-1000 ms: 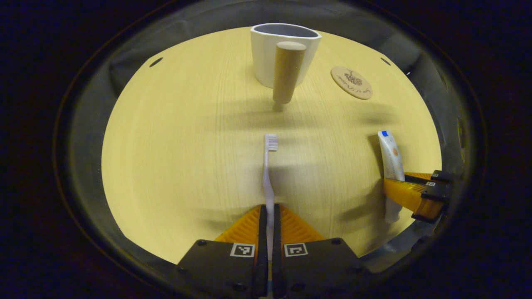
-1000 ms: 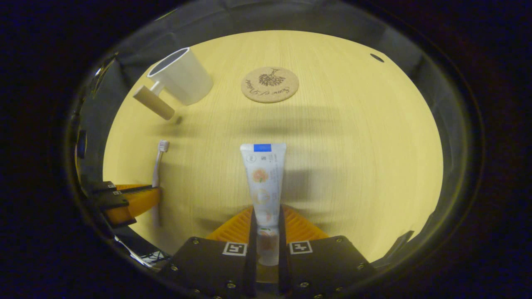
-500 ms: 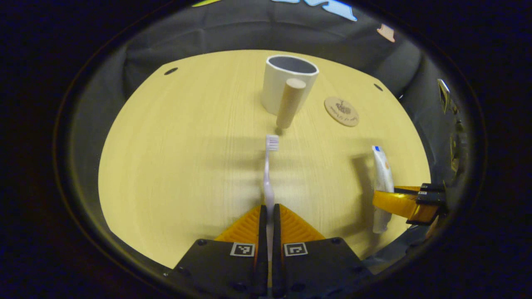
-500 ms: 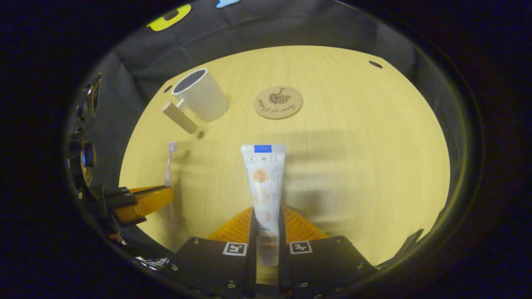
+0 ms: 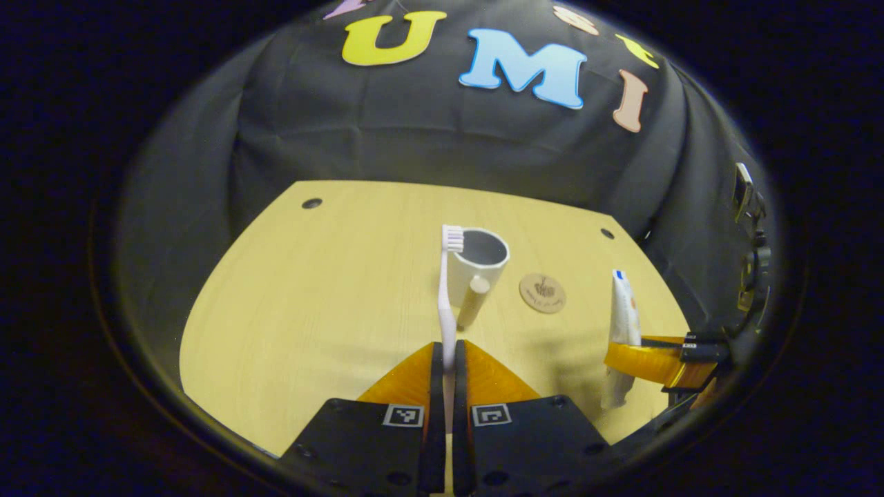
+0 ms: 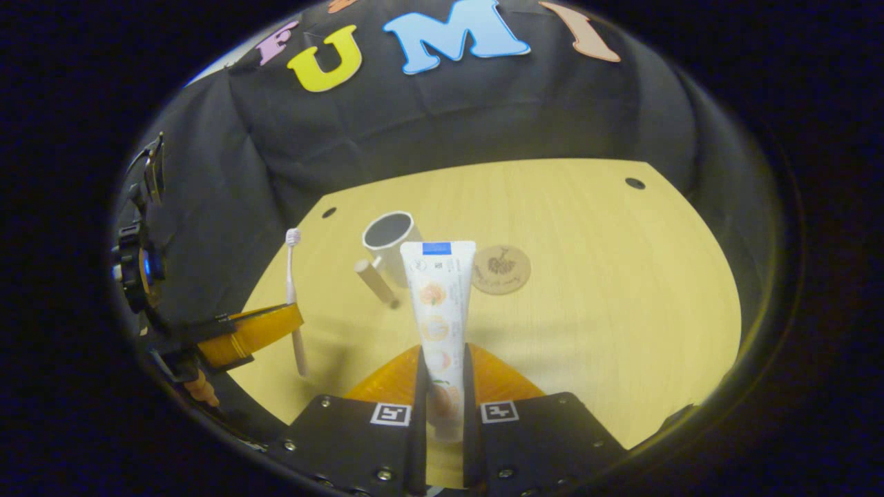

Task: Put the toothbrush and toothpaste on the desktop into the cup, then pick up the cup and place it on the coaster on the desktop.

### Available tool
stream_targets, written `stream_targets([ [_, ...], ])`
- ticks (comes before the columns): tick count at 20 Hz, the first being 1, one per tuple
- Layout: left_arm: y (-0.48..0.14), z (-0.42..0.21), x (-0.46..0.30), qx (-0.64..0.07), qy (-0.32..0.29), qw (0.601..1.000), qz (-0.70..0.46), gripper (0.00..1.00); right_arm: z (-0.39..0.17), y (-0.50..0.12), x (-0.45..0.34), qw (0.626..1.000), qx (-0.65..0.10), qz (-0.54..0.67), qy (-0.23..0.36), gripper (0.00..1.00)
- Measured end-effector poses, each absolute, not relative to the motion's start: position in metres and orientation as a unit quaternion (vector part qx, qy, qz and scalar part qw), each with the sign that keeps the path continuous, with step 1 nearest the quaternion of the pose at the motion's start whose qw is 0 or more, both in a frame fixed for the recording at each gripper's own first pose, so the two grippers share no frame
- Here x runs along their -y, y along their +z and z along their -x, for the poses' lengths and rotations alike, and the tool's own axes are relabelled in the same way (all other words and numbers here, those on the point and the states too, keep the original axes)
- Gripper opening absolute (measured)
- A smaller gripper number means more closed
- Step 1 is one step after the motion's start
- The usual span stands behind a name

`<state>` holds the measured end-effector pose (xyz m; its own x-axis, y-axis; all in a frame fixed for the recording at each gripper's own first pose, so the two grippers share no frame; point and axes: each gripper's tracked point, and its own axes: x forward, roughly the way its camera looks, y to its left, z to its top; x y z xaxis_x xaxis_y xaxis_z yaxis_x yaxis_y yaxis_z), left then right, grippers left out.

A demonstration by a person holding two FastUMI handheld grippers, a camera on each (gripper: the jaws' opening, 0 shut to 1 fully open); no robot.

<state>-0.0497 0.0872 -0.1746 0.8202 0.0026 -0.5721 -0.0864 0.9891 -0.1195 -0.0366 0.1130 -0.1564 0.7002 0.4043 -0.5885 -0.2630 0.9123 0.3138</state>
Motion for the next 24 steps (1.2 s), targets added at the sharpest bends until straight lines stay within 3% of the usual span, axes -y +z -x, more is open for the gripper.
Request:
stream_targets([
  [9,-0.094,-0.004,-0.101,-0.115,0.013,0.99,0.086,0.11,0.039,-0.122,-0.108,0.94,-0.275,-0.101,0.175,0.22],
  [15,-0.053,-0.06,-0.088,-0.026,-0.01,0.992,0.123,0.1,0.037,-0.107,-0.088,0.952,-0.251,-0.094,0.147,0.22],
  [19,-0.047,-0.092,-0.078,0.003,-0.034,0.992,0.123,0.1,0.04,-0.109,-0.085,0.951,-0.26,-0.094,0.139,0.25],
  [24,-0.083,-0.134,-0.069,-0.025,-0.045,0.991,0.125,0.1,0.03,-0.121,-0.082,0.947,-0.281,-0.083,0.135,0.22],
])
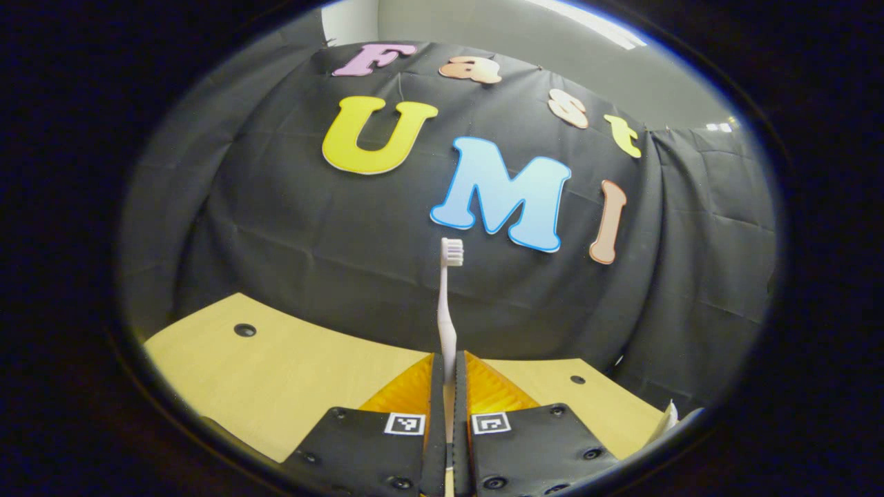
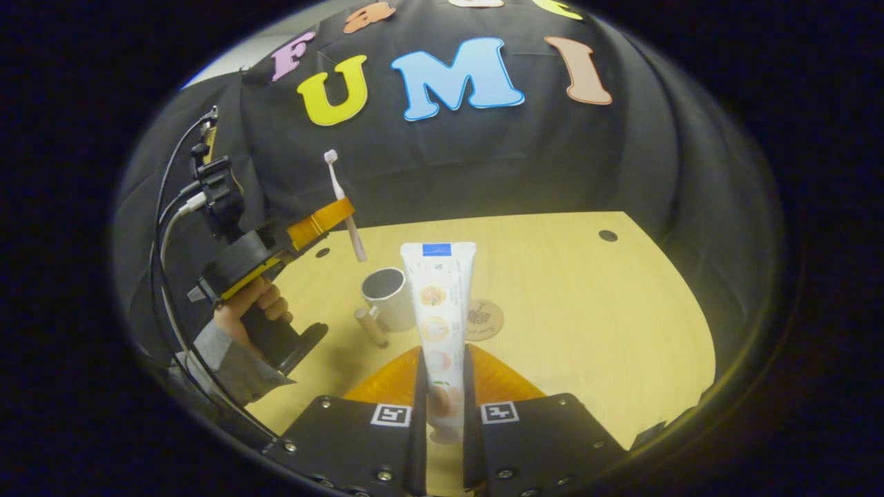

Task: Put the toothbrush and toothpaste on the desktop into the cup, then pick up the cup and place it on the coaster on the desktop.

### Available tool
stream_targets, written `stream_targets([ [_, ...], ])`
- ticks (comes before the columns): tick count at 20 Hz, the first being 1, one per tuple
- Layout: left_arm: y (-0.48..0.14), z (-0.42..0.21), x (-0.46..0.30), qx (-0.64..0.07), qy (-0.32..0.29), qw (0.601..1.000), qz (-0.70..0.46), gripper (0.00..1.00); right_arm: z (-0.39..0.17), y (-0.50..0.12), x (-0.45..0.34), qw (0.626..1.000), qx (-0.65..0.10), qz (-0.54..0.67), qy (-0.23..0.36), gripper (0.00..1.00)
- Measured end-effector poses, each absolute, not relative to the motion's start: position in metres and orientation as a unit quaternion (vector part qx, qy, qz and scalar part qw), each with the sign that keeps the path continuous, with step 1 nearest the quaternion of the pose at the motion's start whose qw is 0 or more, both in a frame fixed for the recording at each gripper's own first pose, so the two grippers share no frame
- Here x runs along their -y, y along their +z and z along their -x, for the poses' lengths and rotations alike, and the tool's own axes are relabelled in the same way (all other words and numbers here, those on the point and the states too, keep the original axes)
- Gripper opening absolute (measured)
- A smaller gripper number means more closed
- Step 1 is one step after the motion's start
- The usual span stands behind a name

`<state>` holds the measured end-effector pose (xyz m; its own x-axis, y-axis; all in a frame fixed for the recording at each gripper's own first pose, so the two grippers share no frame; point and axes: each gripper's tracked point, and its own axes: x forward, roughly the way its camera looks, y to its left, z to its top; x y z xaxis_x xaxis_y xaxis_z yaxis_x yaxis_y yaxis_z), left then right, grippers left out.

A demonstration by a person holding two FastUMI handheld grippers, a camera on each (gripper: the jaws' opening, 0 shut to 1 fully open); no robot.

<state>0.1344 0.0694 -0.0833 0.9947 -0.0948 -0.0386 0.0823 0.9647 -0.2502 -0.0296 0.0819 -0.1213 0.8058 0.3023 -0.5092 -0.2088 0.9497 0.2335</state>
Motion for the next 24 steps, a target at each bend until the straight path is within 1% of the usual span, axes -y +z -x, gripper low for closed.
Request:
stream_targets([
  [5,-0.136,-0.157,-0.07,-0.074,-0.04,0.99,0.113,0.11,0.0,-0.126,-0.079,0.941,-0.296,-0.094,0.136,0.22],
  [9,-0.166,-0.164,-0.072,-0.103,-0.035,0.989,0.098,0.11,-0.021,-0.126,-0.084,0.94,-0.295,-0.09,0.146,0.22],
  [12,-0.177,-0.161,-0.07,-0.116,-0.032,0.989,0.09,0.11,-0.033,-0.12,-0.09,0.94,-0.29,-0.087,0.155,0.22],
  [13,-0.179,-0.159,-0.07,-0.117,-0.031,0.989,0.088,0.17,-0.035,-0.119,-0.092,0.94,-0.289,-0.085,0.158,0.22],
  [14,-0.181,-0.157,-0.069,-0.12,-0.033,0.988,0.087,0.18,-0.034,-0.117,-0.094,0.94,-0.288,-0.081,0.162,0.22],
  [15,-0.182,-0.154,-0.067,-0.122,-0.035,0.988,0.088,0.18,-0.036,-0.115,-0.096,0.941,-0.285,-0.077,0.167,0.22],
  [16,-0.182,-0.153,-0.068,-0.123,-0.033,0.988,0.089,0.13,-0.038,-0.114,-0.099,0.941,-0.282,-0.073,0.17,0.22],
  [17,-0.18,-0.149,-0.063,-0.122,-0.042,0.987,0.095,0.15,-0.04,-0.112,-0.102,0.942,-0.28,-0.07,0.174,0.22],
  [18,-0.179,-0.148,-0.063,-0.123,-0.042,0.987,0.099,0.22,-0.041,-0.111,-0.105,0.942,-0.277,-0.067,0.178,0.22],
  [19,-0.179,-0.146,-0.065,-0.125,-0.04,0.986,0.099,0.28,-0.041,-0.108,-0.109,0.942,-0.273,-0.066,0.183,0.22],
  [20,-0.179,-0.144,-0.066,-0.127,-0.043,0.986,0.102,0.26,-0.043,-0.105,-0.114,0.942,-0.269,-0.065,0.189,0.22],
  [21,-0.18,-0.139,-0.067,-0.131,-0.041,0.985,0.105,0.41,-0.046,-0.103,-0.117,0.942,-0.265,-0.065,0.194,0.22],
  [22,-0.179,-0.134,-0.068,-0.135,-0.039,0.984,0.106,0.4,-0.048,-0.1,-0.122,0.942,-0.26,-0.065,0.201,0.22],
  [23,-0.178,-0.131,-0.071,-0.136,-0.037,0.984,0.109,0.46,-0.051,-0.097,-0.126,0.942,-0.256,-0.065,0.206,0.22],
  [24,-0.176,-0.126,-0.072,-0.137,-0.039,0.983,0.113,0.48,-0.055,-0.094,-0.132,0.942,-0.252,-0.065,0.211,0.22],
])
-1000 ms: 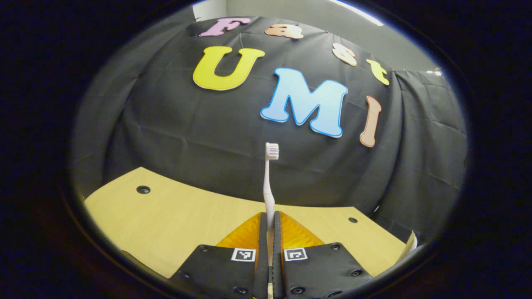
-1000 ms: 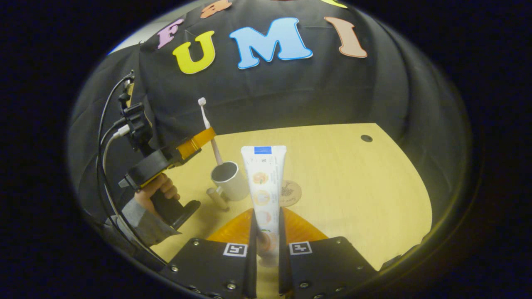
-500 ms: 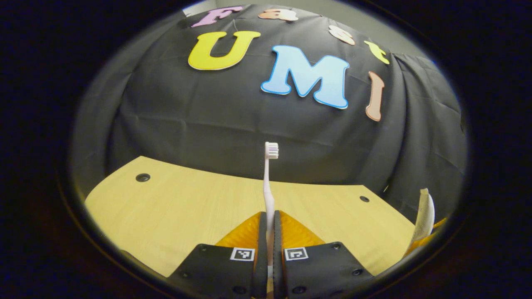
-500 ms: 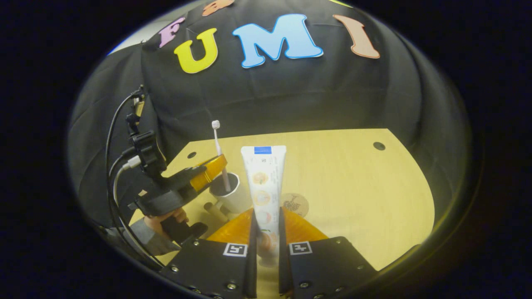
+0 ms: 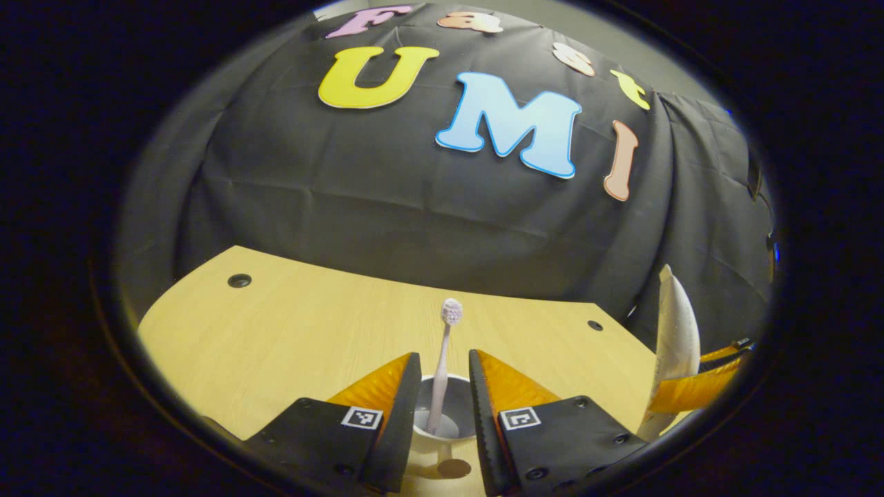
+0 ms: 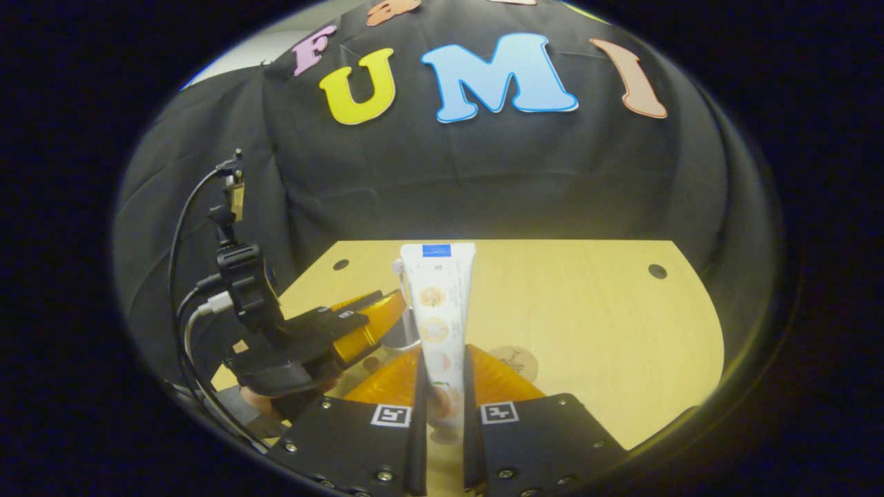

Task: Put the toothbrush and toothpaste on the desktop into the cup, then pick up the cup and place it on the coaster on the desktop.

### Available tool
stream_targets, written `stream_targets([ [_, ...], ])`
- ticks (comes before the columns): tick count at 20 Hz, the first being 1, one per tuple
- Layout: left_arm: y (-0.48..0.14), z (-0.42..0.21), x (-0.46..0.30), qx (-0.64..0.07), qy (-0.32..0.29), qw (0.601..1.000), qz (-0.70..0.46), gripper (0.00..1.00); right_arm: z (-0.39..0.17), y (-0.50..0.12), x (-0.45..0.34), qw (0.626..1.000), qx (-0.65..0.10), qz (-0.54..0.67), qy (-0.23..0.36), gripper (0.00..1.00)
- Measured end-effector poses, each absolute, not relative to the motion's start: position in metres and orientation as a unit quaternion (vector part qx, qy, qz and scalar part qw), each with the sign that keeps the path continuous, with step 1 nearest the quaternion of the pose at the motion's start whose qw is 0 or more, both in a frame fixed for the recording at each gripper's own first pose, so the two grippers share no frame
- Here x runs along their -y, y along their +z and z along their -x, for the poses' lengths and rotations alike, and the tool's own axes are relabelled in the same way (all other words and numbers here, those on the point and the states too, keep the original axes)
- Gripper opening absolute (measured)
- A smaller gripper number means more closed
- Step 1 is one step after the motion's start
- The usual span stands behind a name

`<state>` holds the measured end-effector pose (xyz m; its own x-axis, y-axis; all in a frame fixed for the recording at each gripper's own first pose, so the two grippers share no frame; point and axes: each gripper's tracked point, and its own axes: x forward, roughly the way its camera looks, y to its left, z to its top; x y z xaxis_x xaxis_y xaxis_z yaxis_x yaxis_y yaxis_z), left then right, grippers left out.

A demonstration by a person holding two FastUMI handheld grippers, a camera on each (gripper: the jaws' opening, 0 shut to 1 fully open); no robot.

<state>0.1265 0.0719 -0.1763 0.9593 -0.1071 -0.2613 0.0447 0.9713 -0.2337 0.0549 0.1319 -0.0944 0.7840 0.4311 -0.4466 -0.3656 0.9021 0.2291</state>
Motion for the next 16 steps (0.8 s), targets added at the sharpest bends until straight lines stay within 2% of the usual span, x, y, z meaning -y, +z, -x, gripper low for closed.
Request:
stream_targets([
  [1,-0.175,-0.122,-0.075,-0.139,-0.031,0.983,0.113,0.63,-0.059,-0.091,-0.137,0.942,-0.247,-0.065,0.217,0.22],
  [2,-0.174,-0.115,-0.078,-0.139,-0.028,0.983,0.114,0.63,-0.064,-0.089,-0.142,0.942,-0.242,-0.066,0.222,0.22],
  [4,-0.166,-0.103,-0.08,-0.139,-0.025,0.983,0.117,0.77,-0.073,-0.082,-0.151,0.943,-0.229,-0.066,0.232,0.22],
  [5,-0.165,-0.098,-0.083,-0.14,-0.021,0.983,0.115,0.89,-0.079,-0.078,-0.156,0.944,-0.222,-0.066,0.236,0.22],
  [6,-0.162,-0.093,-0.087,-0.14,-0.014,0.984,0.112,0.89,-0.084,-0.075,-0.16,0.944,-0.216,-0.065,0.241,0.18],
  [8,-0.159,-0.084,-0.094,-0.145,-0.005,0.984,0.105,0.92,-0.093,-0.069,-0.17,0.945,-0.204,-0.065,0.249,0.22],
  [9,-0.159,-0.08,-0.098,-0.149,0.0,0.983,0.102,1.0,-0.098,-0.066,-0.176,0.945,-0.197,-0.066,0.255,0.22],
  [16,-0.177,-0.046,-0.112,-0.193,0.008,0.974,0.118,0.96,-0.132,-0.059,-0.213,0.944,-0.155,-0.078,0.281,0.21],
])
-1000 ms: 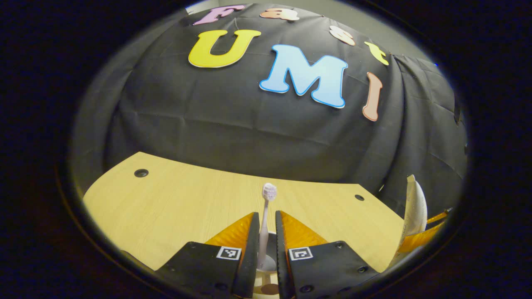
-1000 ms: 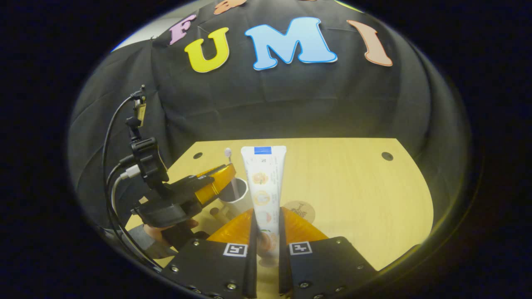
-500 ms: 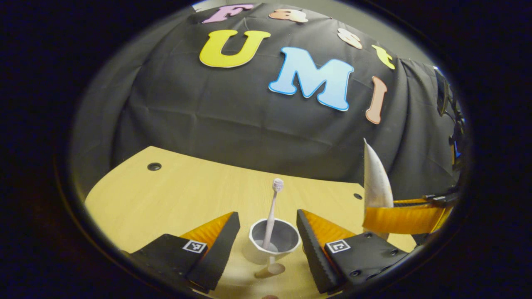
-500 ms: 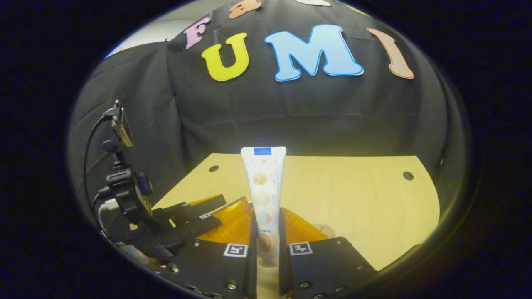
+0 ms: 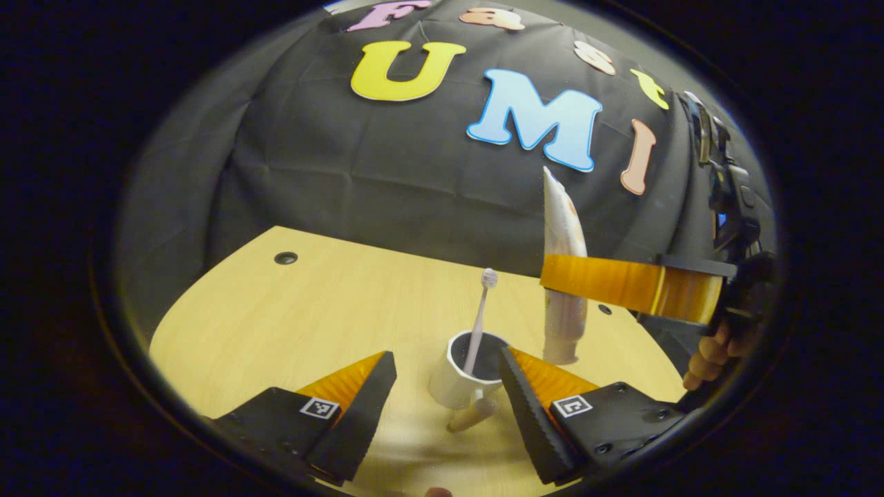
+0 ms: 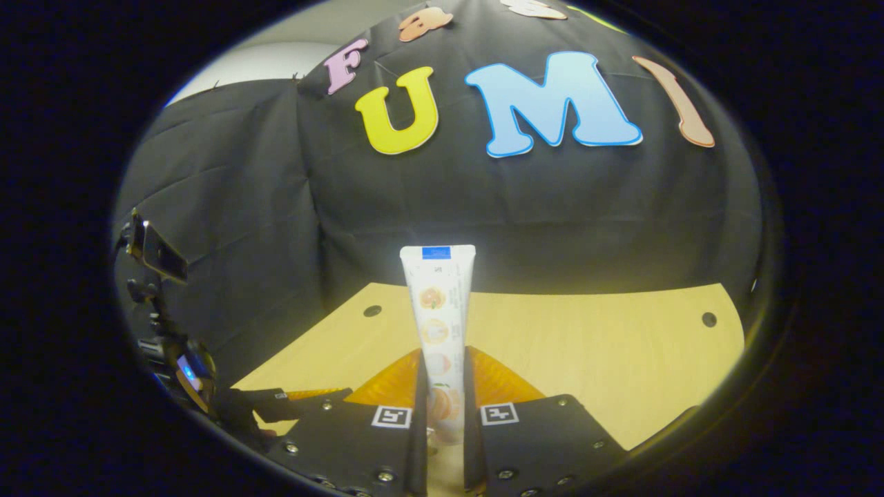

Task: Put the toothbrush and toothpaste on the desktop into the cup, then pick up the cup and place it on the coaster on the desktop.

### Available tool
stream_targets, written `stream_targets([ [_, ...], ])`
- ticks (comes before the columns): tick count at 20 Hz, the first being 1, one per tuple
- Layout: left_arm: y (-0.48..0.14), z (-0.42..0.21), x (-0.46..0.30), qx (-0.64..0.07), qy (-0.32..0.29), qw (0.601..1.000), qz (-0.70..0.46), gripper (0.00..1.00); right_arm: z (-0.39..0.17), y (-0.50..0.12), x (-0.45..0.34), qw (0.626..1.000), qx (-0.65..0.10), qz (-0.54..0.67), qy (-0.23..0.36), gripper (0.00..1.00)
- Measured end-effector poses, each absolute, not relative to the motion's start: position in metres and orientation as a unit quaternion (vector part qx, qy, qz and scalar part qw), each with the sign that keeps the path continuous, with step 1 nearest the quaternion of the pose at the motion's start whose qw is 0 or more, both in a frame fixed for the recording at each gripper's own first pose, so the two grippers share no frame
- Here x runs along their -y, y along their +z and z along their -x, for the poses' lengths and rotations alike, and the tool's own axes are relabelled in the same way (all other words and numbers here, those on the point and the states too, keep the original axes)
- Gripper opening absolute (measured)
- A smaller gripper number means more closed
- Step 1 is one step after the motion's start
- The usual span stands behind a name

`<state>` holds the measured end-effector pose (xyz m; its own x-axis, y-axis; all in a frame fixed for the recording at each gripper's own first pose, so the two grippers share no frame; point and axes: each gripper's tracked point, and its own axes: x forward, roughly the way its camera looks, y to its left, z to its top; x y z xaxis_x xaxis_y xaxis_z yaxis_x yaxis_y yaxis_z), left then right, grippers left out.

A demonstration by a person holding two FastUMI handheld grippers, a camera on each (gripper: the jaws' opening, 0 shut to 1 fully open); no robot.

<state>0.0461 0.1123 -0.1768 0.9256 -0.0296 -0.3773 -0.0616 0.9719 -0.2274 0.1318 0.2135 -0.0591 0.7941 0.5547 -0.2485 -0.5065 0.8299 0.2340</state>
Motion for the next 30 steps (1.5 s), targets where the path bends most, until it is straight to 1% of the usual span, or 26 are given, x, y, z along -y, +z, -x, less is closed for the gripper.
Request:
stream_targets([
  [4,-0.187,-0.031,-0.113,-0.208,0.0,0.971,0.116,0.96,-0.147,-0.066,-0.231,0.948,-0.139,-0.056,0.282,0.22],
  [5,-0.191,-0.027,-0.113,-0.211,-0.003,0.97,0.118,1.0,-0.151,-0.07,-0.235,0.949,-0.139,-0.047,0.281,0.21],
  [6,-0.193,-0.024,-0.113,-0.216,-0.004,0.969,0.121,1.0,-0.154,-0.076,-0.239,0.949,-0.14,-0.038,0.28,0.21],
  [7,-0.195,-0.022,-0.113,-0.22,-0.006,0.968,0.122,0.96,-0.156,-0.081,-0.242,0.949,-0.142,-0.03,0.281,0.21],
  [8,-0.197,-0.019,-0.113,-0.223,-0.007,0.967,0.123,1.0,-0.158,-0.086,-0.246,0.949,-0.143,-0.021,0.28,0.25],
  [9,-0.199,-0.017,-0.113,-0.226,-0.008,0.966,0.123,0.96,-0.159,-0.091,-0.247,0.949,-0.145,-0.013,0.28,0.21],
  [11,-0.204,-0.014,-0.113,-0.231,-0.009,0.965,0.125,0.96,-0.162,-0.103,-0.248,0.949,-0.158,-0.001,0.274,0.22],
  [12,-0.206,-0.012,-0.113,-0.234,-0.009,0.964,0.127,1.0,-0.161,-0.111,-0.249,0.947,-0.167,0.003,0.273,0.22],
  [13,-0.209,-0.01,-0.114,-0.237,-0.008,0.963,0.128,0.96,-0.16,-0.118,-0.25,0.945,-0.177,0.007,0.273,0.24],
  [14,-0.21,-0.009,-0.116,-0.24,-0.007,0.962,0.13,1.0,-0.157,-0.121,-0.25,0.943,-0.186,0.012,0.274,0.24],
  [15,-0.213,-0.008,-0.118,-0.242,-0.006,0.961,0.133,1.0,-0.155,-0.125,-0.25,0.942,-0.192,0.02,0.275,0.24],
  [16,-0.214,-0.008,-0.118,-0.244,-0.006,0.96,0.134,0.96,-0.152,-0.127,-0.249,0.94,-0.197,0.027,0.277,0.25],
  [17,-0.215,-0.01,-0.12,-0.246,-0.005,0.96,0.134,1.0,-0.153,-0.129,-0.248,0.94,-0.2,0.034,0.276,0.25],
  [18,-0.216,-0.011,-0.121,-0.248,-0.004,0.96,0.134,1.0,-0.153,-0.129,-0.246,0.939,-0.203,0.037,0.274,0.27],
  [20,-0.219,-0.012,-0.122,-0.25,-0.003,0.959,0.132,1.0,-0.15,-0.128,-0.243,0.939,-0.206,0.035,0.274,0.36],
  [21,-0.22,-0.012,-0.121,-0.251,-0.004,0.959,0.131,1.0,-0.149,-0.129,-0.243,0.938,-0.209,0.033,0.273,0.43],
  [27,-0.221,-0.016,-0.11,-0.258,-0.015,0.958,0.122,1.0,-0.14,-0.125,-0.235,0.941,-0.213,0.023,0.263,0.44],
  [28,-0.221,-0.017,-0.107,-0.259,-0.019,0.958,0.12,0.96,-0.138,-0.121,-0.234,0.941,-0.211,0.017,0.264,0.44],
  [29,-0.222,-0.018,-0.104,-0.261,-0.022,0.958,0.118,0.96,-0.134,-0.115,-0.231,0.942,-0.207,0.013,0.264,0.43],
  [30,-0.222,-0.02,-0.101,-0.263,-0.025,0.958,0.116,1.0,-0.132,-0.108,-0.227,0.943,-0.202,0.009,0.264,0.43],
])
